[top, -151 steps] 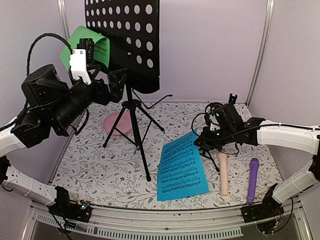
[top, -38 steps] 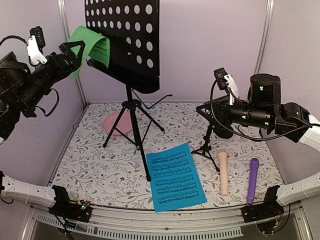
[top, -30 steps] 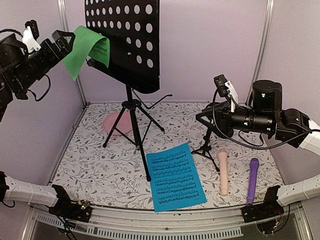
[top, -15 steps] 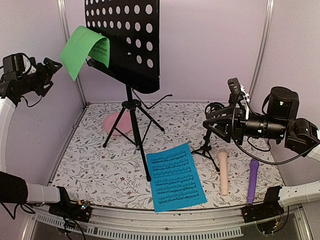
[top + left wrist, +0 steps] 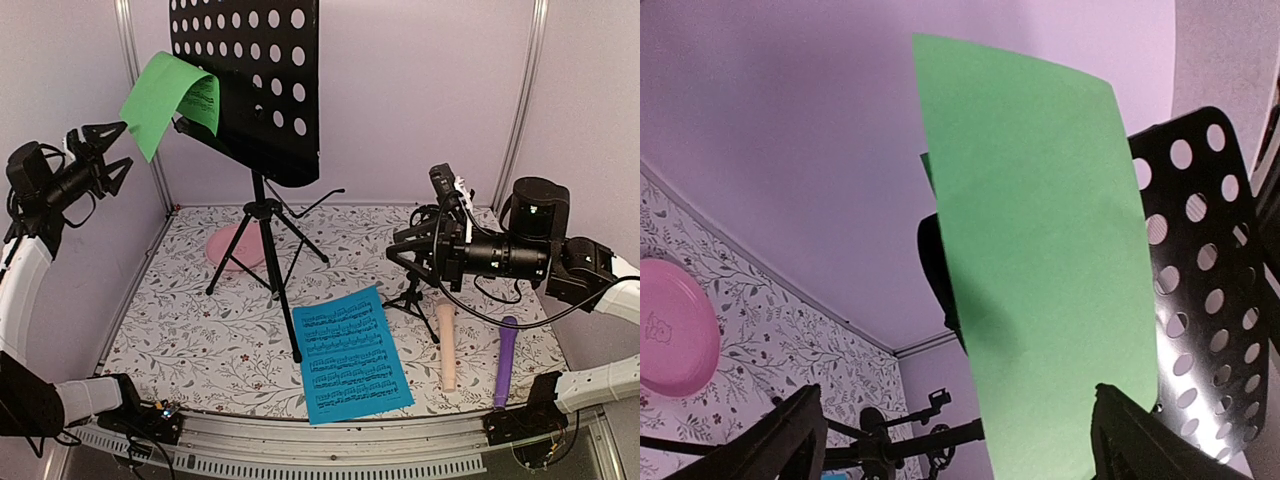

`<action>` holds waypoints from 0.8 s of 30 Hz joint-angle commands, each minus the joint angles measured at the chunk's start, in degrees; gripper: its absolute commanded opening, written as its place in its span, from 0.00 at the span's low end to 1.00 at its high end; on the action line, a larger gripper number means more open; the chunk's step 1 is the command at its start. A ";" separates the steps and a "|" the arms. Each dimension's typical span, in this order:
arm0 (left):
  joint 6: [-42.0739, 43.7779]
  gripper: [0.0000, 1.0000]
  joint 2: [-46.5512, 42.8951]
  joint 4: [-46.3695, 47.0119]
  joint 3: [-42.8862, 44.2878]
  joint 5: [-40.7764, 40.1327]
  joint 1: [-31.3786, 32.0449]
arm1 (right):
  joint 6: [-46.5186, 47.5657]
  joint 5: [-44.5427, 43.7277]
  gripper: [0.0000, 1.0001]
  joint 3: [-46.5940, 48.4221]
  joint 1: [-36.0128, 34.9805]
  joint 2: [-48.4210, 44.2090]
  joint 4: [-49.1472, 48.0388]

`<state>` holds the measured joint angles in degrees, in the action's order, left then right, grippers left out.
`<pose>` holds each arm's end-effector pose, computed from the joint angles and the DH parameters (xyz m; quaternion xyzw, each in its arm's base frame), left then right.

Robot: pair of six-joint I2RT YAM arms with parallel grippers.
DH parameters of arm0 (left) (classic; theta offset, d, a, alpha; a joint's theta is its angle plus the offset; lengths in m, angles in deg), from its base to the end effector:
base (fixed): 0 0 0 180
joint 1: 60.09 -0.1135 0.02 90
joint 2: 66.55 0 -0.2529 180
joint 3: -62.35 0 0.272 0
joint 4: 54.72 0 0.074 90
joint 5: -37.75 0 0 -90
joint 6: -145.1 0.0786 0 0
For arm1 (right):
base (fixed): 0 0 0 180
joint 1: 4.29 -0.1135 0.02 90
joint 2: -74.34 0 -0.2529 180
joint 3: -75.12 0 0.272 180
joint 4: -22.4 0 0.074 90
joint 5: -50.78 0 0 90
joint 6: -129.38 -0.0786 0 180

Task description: Pack up the instrument practice props

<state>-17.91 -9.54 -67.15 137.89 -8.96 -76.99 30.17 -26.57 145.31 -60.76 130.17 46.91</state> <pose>0.2746 0.0271 0.4260 -0.2449 0.6335 -0.5427 0.4941 0.1457 0.2511 0.3636 -0.3703 0.6700 0.4169 0.4901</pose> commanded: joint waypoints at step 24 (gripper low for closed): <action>-18.68 0.59 6.61 32.03 -4.55 7.08 4.79 | 1.31 -1.12 0.42 -0.72 0.02 1.56 -4.27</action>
<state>-34.33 -3.15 -40.42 134.33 -2.32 -72.82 31.61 -26.88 145.29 -60.76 131.83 44.07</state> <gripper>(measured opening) 0.637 0.421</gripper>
